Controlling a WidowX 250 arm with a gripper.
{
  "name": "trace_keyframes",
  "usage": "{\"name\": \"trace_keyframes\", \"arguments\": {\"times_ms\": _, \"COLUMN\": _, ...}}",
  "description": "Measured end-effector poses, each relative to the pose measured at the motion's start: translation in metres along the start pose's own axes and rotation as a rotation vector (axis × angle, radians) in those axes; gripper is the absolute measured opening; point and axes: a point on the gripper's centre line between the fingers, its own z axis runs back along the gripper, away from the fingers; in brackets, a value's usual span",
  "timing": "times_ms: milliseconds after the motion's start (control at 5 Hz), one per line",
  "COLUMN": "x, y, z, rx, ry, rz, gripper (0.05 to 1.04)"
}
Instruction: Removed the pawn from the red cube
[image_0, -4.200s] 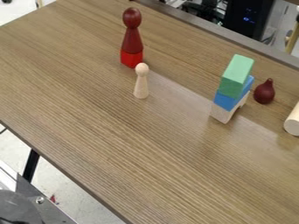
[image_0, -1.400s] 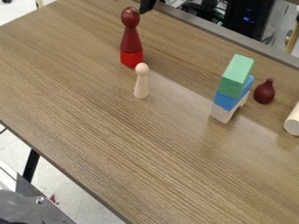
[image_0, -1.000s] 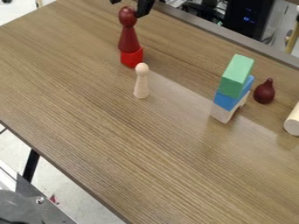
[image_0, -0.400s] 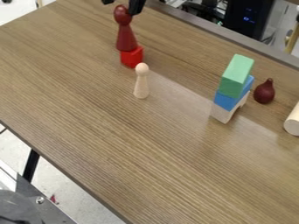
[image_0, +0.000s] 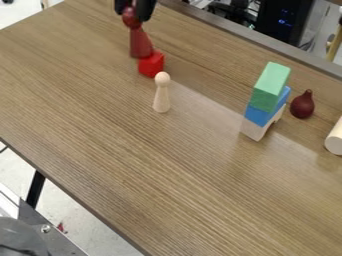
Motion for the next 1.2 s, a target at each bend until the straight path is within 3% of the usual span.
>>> {"name": "trace_keyframes", "arguments": {"times_ms": 200, "x": 0.002, "y": -0.002, "z": -0.004, "rx": -0.056, "ry": 0.050, "rz": -0.032, "gripper": 0.538}}
{"name": "trace_keyframes", "arguments": {"times_ms": 400, "x": 0.002, "y": 0.001, "z": -0.007, "rx": -0.072, "ry": 0.055, "rz": -0.034, "gripper": 0.538}}
{"name": "trace_keyframes", "arguments": {"times_ms": 600, "x": 0.004, "y": 0.003, "z": -0.009, "rx": -0.035, "ry": 0.003, "rz": -0.033, "gripper": 0.538}}
{"name": "trace_keyframes", "arguments": {"times_ms": 800, "x": -0.018, "y": -0.001, "z": 0.006, "rx": 0.176, "ry": -0.195, "rz": 0.027, "gripper": 0.538}}
{"name": "trace_keyframes", "arguments": {"times_ms": 1000, "x": -0.032, "y": -0.042, "z": 0.018, "rx": 0.424, "ry": -0.423, "rz": 0.000, "gripper": 0.538}}
{"name": "trace_keyframes", "arguments": {"times_ms": 1200, "x": -0.040, "y": -0.060, "z": 0.008, "rx": 0.515, "ry": -0.476, "rz": -0.043, "gripper": 0.538}}
